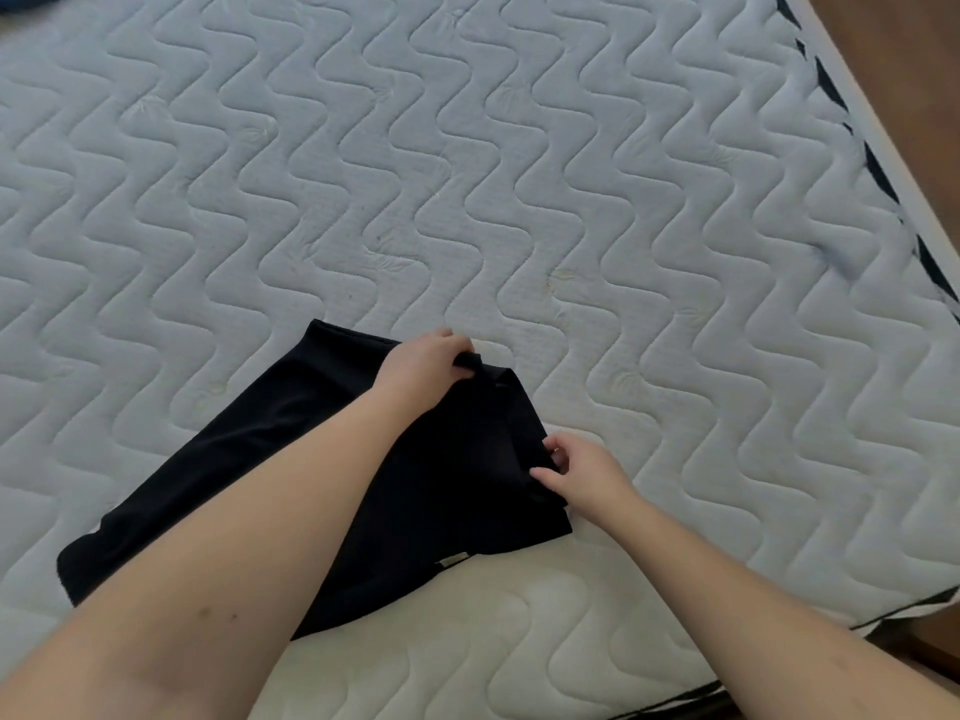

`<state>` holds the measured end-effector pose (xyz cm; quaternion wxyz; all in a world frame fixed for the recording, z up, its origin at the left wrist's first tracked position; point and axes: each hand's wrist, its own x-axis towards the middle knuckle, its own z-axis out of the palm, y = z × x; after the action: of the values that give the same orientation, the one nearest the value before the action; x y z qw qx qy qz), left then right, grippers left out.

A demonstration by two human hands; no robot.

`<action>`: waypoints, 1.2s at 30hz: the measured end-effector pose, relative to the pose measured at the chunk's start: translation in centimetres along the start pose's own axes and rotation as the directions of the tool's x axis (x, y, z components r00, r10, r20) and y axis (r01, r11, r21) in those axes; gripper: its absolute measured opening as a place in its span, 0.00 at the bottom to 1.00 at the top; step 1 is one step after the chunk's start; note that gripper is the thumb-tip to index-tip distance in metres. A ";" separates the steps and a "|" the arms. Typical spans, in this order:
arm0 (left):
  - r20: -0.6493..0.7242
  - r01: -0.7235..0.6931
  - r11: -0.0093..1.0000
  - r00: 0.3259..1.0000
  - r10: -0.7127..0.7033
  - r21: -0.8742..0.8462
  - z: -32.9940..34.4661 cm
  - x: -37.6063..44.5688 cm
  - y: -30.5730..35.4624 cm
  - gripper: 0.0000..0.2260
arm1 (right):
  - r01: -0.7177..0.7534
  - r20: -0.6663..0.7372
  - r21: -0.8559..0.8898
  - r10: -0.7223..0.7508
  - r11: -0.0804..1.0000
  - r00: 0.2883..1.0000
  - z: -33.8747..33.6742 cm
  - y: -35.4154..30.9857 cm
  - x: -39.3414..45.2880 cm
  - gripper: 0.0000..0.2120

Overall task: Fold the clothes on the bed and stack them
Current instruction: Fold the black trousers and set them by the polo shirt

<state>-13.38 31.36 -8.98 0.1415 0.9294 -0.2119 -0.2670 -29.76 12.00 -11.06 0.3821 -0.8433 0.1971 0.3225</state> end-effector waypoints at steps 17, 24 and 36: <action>-0.064 0.206 0.978 0.976 -0.206 -0.007 -1.7 1.7 -0.1 0.18 | -0.054 -0.017 0.204 0.059 0.978 0.998 0.3 0.8 -0.8 0.12; -0.068 -0.064 0.995 0.995 0.069 0.070 -1.7 2.1 1.1 0.07 | -0.043 -0.025 0.126 0.047 0.991 0.999 0.6 0.8 -0.4 0.11; 0.228 -0.263 0.825 0.959 0.168 0.499 -0.5 3.6 3.6 0.12 | 0.029 -0.038 0.089 -0.026 0.996 0.999 0.9 1.4 -1.5 0.22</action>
<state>-11.51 26.60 -8.80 -0.1072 0.8754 -0.3922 -0.2615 -31.98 11.92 -11.14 0.4201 -0.8338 0.2069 0.2925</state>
